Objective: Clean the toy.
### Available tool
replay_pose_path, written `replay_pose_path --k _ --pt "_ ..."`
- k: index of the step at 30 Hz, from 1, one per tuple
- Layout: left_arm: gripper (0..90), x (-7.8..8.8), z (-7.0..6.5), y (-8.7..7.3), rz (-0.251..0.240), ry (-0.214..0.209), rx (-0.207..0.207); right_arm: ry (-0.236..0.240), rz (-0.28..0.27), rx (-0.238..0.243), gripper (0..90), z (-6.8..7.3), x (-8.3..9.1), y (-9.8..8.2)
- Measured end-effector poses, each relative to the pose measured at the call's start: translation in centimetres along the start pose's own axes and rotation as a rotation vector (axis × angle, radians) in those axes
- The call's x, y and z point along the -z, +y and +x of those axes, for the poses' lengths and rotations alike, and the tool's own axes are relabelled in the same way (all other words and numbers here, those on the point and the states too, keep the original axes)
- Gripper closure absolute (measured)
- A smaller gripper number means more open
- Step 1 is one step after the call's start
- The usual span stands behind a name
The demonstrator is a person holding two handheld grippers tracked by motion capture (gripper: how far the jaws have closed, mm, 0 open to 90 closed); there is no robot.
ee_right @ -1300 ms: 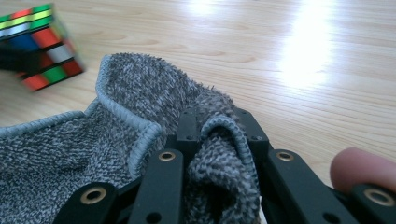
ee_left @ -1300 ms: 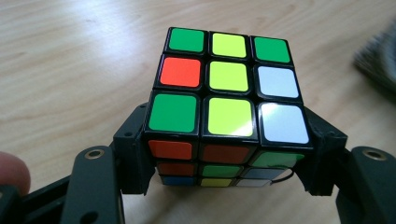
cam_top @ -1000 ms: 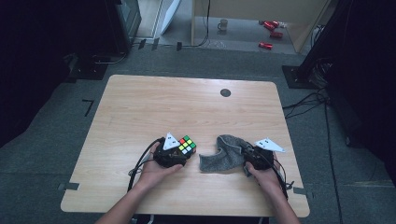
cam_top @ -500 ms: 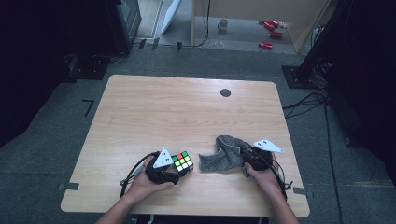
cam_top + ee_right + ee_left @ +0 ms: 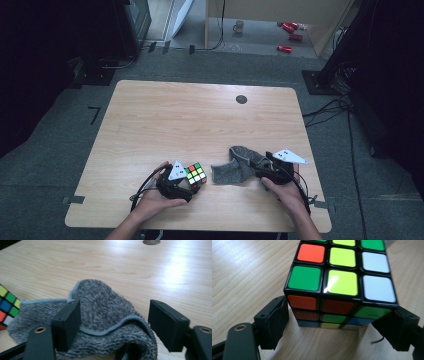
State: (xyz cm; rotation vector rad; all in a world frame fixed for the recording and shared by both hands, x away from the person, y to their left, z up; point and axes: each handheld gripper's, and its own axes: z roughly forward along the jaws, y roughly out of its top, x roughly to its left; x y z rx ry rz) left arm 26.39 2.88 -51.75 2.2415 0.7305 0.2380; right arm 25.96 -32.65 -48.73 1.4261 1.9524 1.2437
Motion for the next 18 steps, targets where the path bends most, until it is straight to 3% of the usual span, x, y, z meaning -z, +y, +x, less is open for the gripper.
replay_pose_path --k 4,6,8,11,17,18 --pt "18.5 -0.2 0.0 0.1 -0.001 0.019 0.007 0.011 -0.019 0.018 23.5 0.9 0.5 0.4" --pt "19.4 -0.5 -0.3 0.4 0.005 0.052 -0.013 0.016 -0.020 0.027 23.2 1.4 0.6 0.4" --pt "24.5 -0.6 -0.5 0.6 0.001 0.059 -0.020 0.007 -0.013 0.046 22.9 1.9 0.5 0.4" --pt "34.2 -0.7 -0.6 0.7 -0.008 0.057 -0.025 0.003 -0.005 0.052 22.7 2.2 0.3 0.3" --pt "34.9 -0.5 -0.6 0.6 -0.017 0.057 -0.039 0.000 -0.013 0.048 22.1 2.5 0.4 0.4" --pt "35.0 -0.1 -0.6 0.7 -0.043 0.046 -0.042 0.003 -0.020 0.050 21.3 2.7 0.6 0.5"
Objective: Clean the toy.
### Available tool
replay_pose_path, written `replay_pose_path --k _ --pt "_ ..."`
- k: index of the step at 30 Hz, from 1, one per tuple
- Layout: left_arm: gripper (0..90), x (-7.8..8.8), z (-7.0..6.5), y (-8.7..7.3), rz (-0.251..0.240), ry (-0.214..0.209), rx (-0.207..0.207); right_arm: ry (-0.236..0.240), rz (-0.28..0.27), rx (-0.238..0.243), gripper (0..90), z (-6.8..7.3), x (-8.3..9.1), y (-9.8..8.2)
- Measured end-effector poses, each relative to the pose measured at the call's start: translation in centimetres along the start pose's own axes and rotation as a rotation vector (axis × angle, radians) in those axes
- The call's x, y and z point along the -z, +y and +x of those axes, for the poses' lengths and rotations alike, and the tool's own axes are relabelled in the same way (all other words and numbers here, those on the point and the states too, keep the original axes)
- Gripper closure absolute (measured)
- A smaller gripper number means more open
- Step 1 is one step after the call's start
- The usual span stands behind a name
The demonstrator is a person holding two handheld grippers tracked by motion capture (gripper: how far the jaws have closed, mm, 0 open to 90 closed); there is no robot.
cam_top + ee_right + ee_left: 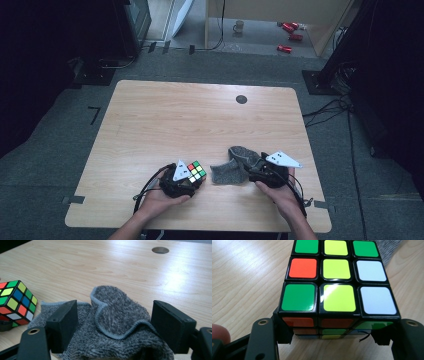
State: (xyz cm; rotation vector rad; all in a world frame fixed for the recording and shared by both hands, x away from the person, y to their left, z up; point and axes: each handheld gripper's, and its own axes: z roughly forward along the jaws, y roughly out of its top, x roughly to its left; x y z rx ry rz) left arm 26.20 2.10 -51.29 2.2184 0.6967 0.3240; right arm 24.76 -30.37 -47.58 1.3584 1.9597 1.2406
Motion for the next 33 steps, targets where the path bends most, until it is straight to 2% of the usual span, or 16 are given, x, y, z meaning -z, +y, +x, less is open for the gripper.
replay_pose_path --k 2,7,10,11,15,19,20,21,24,25,26,27,28,29,32,33 --pt "35.0 0.5 0.0 0.2 -0.036 -0.028 0.007 0.006 -0.012 0.003 20.2 0.3 0.3 0.3" --pt "35.0 1.1 -0.3 0.7 -0.074 -0.046 0.000 0.003 -0.018 0.016 17.0 1.0 0.6 0.6" --pt "35.0 1.4 -0.6 1.1 -0.087 -0.057 -0.006 -0.020 0.021 0.033 13.8 1.4 -0.1 0.4" --pt "35.0 1.5 -0.8 1.3 -0.094 -0.064 0.002 -0.044 0.061 0.041 12.2 1.7 -0.9 -0.1" --pt "34.9 1.6 -0.9 1.4 -0.100 -0.064 0.005 -0.111 0.134 0.085 10.7 2.3 -2.7 -1.0" --pt "34.9 1.9 -0.7 1.6 -0.123 -0.066 0.016 -0.142 0.176 0.056 13.5 1.9 -3.8 -1.8" --pt "35.0 2.1 -0.6 1.6 -0.139 -0.077 0.017 -0.174 0.199 0.044 19.6 1.4 -4.3 -2.4" --pt "34.9 2.2 -0.5 1.6 -0.143 -0.080 0.019 -0.182 0.200 0.045 24.3 1.4 -4.4 -2.5" --pt "35.0 2.3 -0.5 1.7 -0.146 -0.083 0.020 -0.221 0.173 0.062 50.1 1.4 -4.1 -2.6" --pt "34.9 2.3 -0.5 1.7 -0.146 -0.083 0.020 -0.221 0.173 0.062 50.1 1.4 -4.1 -2.6" --pt "34.9 2.2 -0.5 1.8 -0.141 -0.085 0.021 -0.220 0.155 0.055 67.1 1.3 -3.9 -2.7" --pt "34.9 2.2 -0.5 1.8 -0.141 -0.085 0.021 -0.220 0.155 0.055 67.1 1.3 -3.9 -2.7" --pt "34.9 2.1 -0.6 1.9 -0.134 -0.089 0.017 -0.198 0.132 0.032 75.9 1.1 -3.6 -2.5" --pt "34.9 2.1 -0.6 1.9 -0.134 -0.089 0.017 -0.198 0.132 0.032 75.9 1.1 -3.6 -2.5" --pt "34.9 1.7 -0.6 2.2 -0.112 -0.096 0.010 -0.080 0.063 -0.041 78.2 0.9 -2.4 -1.5" --pt "34.9 1.7 -0.6 2.2 -0.112 -0.096 0.010 -0.080 0.063 -0.041 78.2 0.9 -2.4 -1.5"
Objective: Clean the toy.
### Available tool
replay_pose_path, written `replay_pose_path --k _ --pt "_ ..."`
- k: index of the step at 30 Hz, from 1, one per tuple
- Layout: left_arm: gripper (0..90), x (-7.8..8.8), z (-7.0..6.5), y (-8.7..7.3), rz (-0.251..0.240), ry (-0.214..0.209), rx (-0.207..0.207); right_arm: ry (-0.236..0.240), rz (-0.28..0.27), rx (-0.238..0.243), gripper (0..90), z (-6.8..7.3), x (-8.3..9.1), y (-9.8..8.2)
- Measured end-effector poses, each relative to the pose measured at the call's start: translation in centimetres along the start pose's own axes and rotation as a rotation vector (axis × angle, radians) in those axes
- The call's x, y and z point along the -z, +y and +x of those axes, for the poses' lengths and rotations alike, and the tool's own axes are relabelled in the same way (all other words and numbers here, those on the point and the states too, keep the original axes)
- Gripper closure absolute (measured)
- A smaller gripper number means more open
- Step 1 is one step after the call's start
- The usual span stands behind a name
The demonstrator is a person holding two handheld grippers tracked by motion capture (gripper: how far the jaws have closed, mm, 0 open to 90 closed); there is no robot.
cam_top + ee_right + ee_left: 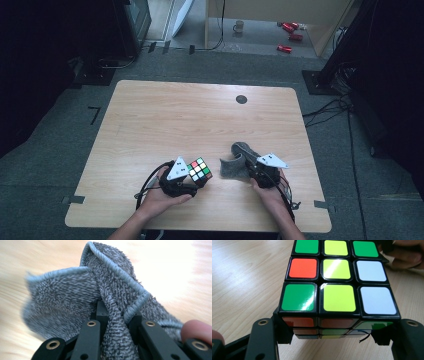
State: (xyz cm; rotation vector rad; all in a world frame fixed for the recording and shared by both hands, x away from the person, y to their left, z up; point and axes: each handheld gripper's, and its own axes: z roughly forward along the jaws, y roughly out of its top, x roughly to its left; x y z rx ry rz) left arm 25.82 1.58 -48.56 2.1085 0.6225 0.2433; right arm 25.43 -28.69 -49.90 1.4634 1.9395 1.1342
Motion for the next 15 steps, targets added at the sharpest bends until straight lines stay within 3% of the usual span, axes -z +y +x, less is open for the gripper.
replay_pose_path --k 1,3,6,7,10,11,15 --pt "34.9 -0.3 0.0 0.2 0.006 -0.012 -0.001 0.073 -0.038 -0.011 78.1 0.4 0.8 0.6" --pt "34.9 -0.7 -0.2 0.4 0.011 -0.016 -0.005 0.139 -0.079 0.014 78.1 1.4 1.8 1.4" --pt "34.9 -1.0 -0.4 0.6 0.013 -0.021 -0.007 0.168 -0.104 0.040 77.7 2.5 2.5 1.8" --pt "34.9 -1.3 -0.7 0.8 0.018 -0.025 -0.019 0.189 -0.107 0.057 77.3 3.5 2.8 2.1" --pt "34.9 -1.6 -1.0 1.0 0.028 -0.032 -0.023 0.218 -0.105 0.060 77.1 4.2 3.0 2.2" --pt "34.9 -1.9 -1.1 1.2 0.047 -0.026 -0.030 0.249 -0.102 0.063 76.9 4.8 3.1 2.4" --pt "34.9 -2.2 -1.3 1.3 0.069 -0.016 -0.043 0.272 -0.105 0.070 76.2 6.0 3.5 2.8"
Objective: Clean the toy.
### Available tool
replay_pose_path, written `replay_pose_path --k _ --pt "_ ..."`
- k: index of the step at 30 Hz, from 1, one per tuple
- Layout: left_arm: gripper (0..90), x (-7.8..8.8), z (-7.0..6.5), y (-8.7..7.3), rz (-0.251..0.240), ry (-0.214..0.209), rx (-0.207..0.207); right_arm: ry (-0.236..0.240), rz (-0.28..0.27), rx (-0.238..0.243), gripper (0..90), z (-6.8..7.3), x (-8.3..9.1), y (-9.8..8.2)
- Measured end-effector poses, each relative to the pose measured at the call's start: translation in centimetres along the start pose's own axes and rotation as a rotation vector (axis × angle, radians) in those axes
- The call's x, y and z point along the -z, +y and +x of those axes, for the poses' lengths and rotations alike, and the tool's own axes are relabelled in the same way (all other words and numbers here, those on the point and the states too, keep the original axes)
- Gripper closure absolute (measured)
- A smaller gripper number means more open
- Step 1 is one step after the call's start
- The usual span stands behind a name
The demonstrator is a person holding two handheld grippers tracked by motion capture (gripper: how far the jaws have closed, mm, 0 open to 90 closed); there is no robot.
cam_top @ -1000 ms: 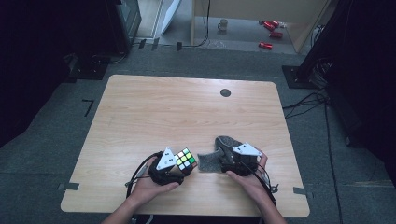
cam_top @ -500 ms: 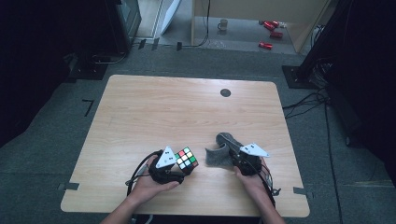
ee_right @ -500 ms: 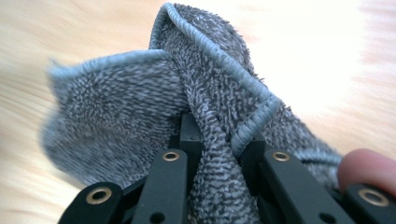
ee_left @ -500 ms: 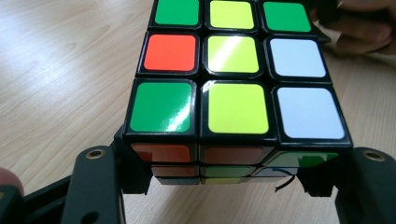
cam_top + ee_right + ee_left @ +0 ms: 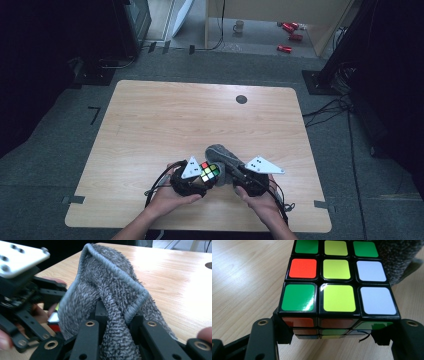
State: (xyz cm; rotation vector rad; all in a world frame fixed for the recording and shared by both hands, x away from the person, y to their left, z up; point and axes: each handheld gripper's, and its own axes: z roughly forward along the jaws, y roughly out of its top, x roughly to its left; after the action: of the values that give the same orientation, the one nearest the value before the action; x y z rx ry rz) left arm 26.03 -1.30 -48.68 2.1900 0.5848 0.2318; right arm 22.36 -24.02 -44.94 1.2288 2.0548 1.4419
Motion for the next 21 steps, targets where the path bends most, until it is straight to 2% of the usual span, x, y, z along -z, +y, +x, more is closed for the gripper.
replay_pose_path --k 4,7,10,13,21 --pt "34.9 -0.1 0.0 0.0 0.021 0.009 -0.002 0.001 0.000 -0.015 75.9 0.8 0.1 0.6" --pt "34.9 -0.1 0.0 0.0 0.028 0.014 -0.013 0.007 0.004 -0.002 76.1 1.1 0.0 0.6" --pt "34.9 0.1 -0.3 0.1 0.009 0.035 -0.026 0.008 0.023 0.048 76.0 1.6 -0.3 0.3" --pt "34.9 0.6 -0.3 0.3 -0.027 0.029 -0.010 0.012 0.019 0.037 76.2 1.5 -0.2 0.3" --pt "35.0 1.4 -0.5 0.6 -0.083 0.024 -0.009 0.024 0.007 0.006 76.4 1.0 0.3 0.5"
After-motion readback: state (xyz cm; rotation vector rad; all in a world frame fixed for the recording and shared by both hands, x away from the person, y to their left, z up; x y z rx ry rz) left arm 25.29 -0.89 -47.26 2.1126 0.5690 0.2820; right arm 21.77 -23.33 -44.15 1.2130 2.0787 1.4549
